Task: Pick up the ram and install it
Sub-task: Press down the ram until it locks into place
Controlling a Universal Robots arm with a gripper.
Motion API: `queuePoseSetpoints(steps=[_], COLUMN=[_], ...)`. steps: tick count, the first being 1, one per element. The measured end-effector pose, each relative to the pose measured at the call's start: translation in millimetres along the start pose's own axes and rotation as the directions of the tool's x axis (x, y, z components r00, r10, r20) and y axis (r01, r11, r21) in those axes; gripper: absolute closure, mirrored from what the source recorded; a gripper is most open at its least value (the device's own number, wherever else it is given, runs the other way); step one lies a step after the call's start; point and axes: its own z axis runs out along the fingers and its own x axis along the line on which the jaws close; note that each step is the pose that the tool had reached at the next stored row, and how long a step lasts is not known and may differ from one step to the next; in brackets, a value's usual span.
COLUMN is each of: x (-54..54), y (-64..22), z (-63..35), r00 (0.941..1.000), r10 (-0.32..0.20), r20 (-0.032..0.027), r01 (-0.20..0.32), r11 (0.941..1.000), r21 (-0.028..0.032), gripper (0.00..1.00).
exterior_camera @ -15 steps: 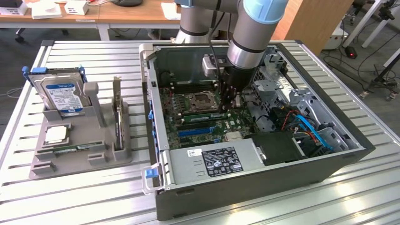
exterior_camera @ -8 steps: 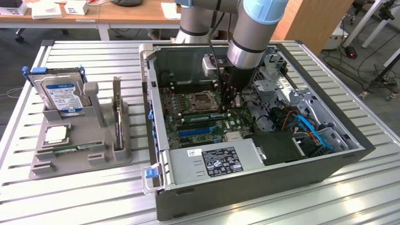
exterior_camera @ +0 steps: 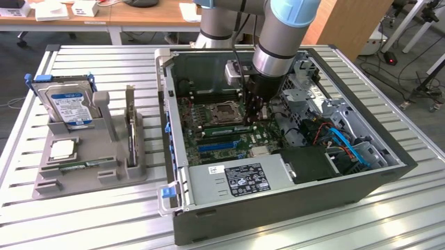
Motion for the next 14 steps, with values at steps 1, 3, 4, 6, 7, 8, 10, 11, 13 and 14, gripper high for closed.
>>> queuePoseSetpoints(steps=[1,3,4,6,7,8,10,11,13,14], x=[0.0,0.0,0.0,0.1,0.1,0.1,0.0,0.1,0.1,0.1], y=[0.0,0.0,0.0,0.0,0.0,-0.1,-0.1,-0.1,-0.1,-0.1], z=[0.0,0.1,0.5,1.2,1.6,1.7,1.9,2.0,2.0,2.0], r00=[1.0000,1.0000,1.0000,1.0000,1.0000,1.0000,1.0000,1.0000,1.0000,1.0000], r10=[0.000,0.000,0.000,0.000,0.000,0.000,0.000,0.000,0.000,0.000], r20=[0.0001,0.0002,0.0005,0.0018,0.0027,0.0030,0.0035,0.0034,0.0034,0.0034], r01=[0.000,0.000,0.000,0.000,0.000,0.000,0.000,0.000,0.000,0.000], r11=[1.0000,1.0000,1.0000,1.0000,1.0000,1.0000,1.0000,1.0000,1.0000,1.0000], r21=[0.0000,0.0000,0.0001,-0.0001,-0.0003,-0.0003,-0.0001,-0.0002,-0.0001,-0.0001], gripper=[0.91,0.91,0.91,0.91,0.91,0.91,0.91,0.91,0.91,0.91])
